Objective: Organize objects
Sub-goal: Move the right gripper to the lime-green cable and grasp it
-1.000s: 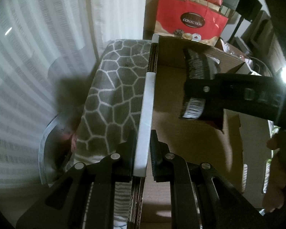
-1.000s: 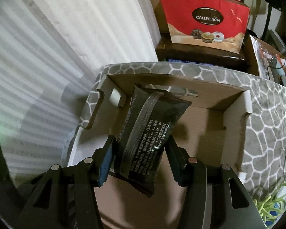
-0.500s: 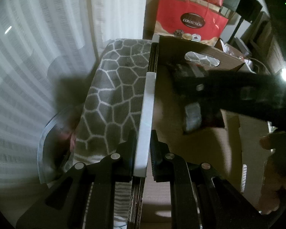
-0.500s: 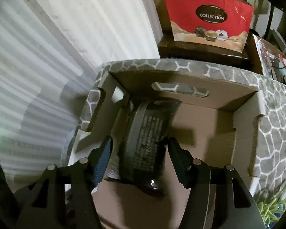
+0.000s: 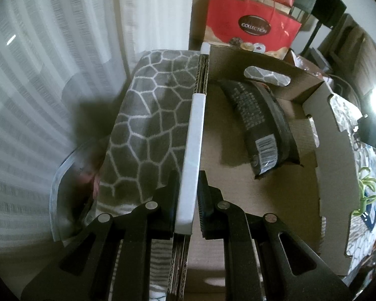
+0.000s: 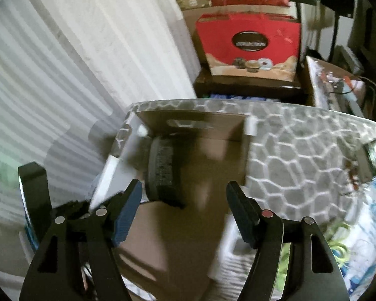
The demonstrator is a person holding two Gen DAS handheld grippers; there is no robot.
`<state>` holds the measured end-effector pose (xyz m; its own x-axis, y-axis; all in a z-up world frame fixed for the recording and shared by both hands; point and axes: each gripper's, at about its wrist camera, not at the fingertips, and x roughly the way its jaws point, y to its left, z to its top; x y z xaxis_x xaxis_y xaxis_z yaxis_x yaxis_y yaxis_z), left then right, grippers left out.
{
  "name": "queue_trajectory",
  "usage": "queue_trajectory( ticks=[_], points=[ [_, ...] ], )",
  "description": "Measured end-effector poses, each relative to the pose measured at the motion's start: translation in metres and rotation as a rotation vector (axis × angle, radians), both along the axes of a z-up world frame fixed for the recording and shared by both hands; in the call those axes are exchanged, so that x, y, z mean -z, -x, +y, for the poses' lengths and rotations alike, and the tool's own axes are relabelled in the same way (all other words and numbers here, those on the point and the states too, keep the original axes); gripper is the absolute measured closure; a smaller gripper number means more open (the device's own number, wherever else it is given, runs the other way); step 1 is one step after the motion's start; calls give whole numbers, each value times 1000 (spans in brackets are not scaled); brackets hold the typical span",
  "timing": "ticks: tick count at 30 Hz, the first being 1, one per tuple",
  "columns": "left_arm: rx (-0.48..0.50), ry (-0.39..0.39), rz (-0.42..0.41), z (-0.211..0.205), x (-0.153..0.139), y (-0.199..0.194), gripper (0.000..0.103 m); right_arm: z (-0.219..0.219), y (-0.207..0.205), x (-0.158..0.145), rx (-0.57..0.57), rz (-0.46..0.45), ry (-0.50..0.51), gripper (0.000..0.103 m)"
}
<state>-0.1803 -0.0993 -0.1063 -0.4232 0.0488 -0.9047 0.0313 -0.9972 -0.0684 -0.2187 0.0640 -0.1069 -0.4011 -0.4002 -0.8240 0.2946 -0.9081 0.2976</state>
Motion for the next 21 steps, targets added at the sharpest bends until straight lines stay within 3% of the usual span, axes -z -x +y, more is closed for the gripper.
queue_trajectory(
  ticks=[9,21],
  points=[
    [0,4,1,0,1,1,89,67,-28,-6,43,37,-72,29],
    [0,10,1,-2,2,0,89,122,-54,21,106,5,-96,27]
  ],
)
